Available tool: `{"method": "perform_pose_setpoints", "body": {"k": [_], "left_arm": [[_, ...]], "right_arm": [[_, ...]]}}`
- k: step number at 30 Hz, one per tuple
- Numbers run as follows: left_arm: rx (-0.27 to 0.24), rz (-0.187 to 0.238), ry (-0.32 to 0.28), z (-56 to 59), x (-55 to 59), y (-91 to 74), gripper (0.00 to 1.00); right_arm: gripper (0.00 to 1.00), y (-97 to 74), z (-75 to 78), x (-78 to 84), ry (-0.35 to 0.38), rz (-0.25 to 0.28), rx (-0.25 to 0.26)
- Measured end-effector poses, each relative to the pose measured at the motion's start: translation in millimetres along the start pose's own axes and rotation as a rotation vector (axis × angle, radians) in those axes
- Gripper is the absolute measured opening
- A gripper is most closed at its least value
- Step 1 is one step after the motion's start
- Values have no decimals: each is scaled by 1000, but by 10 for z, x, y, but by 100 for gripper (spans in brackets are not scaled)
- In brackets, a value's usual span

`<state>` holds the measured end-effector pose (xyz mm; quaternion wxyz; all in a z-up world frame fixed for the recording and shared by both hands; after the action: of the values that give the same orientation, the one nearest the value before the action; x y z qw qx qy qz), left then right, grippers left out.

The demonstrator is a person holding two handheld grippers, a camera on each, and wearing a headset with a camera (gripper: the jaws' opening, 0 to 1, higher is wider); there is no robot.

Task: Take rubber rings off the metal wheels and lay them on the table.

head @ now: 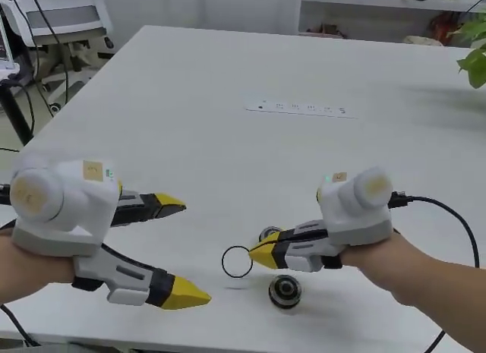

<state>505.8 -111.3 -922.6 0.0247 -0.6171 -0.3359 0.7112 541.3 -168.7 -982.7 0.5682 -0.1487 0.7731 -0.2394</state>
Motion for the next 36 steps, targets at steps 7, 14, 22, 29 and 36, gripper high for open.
{"method": "perform_pose_setpoints", "body": {"k": [7, 14, 22, 29, 36], "left_arm": [[3, -5, -13, 7, 51, 1, 85], [3, -7, -28, 11, 81, 1, 84], [10, -10, -25, 28, 72, 26, 84], [13, -13, -18, 24, 40, 34, 84], [19, -14, -14, 34, 17, 57, 84]], "right_arm": [[0, 74, 7, 95, -23, -45, 9], [0, 82, 23, 136, -28, -60, 14], [12, 65, 31, 134, -22, -47, 23], [21, 4, 31, 10, -31, 4, 24], [24, -127, 53, -99, -17, 60, 36]]}}
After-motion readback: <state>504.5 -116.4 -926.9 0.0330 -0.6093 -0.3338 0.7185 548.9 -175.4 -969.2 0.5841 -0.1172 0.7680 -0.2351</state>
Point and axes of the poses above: the centre of the closed fingertips' face, and the gripper's own axes: y roughly forward along the fingers, z roughly to its right, x roughly out of its underside, the point moved 1 cm from there along -y, roughly backward along the fingers, and after that the axes turned 1 degree about -z, right-handed, at the moved point
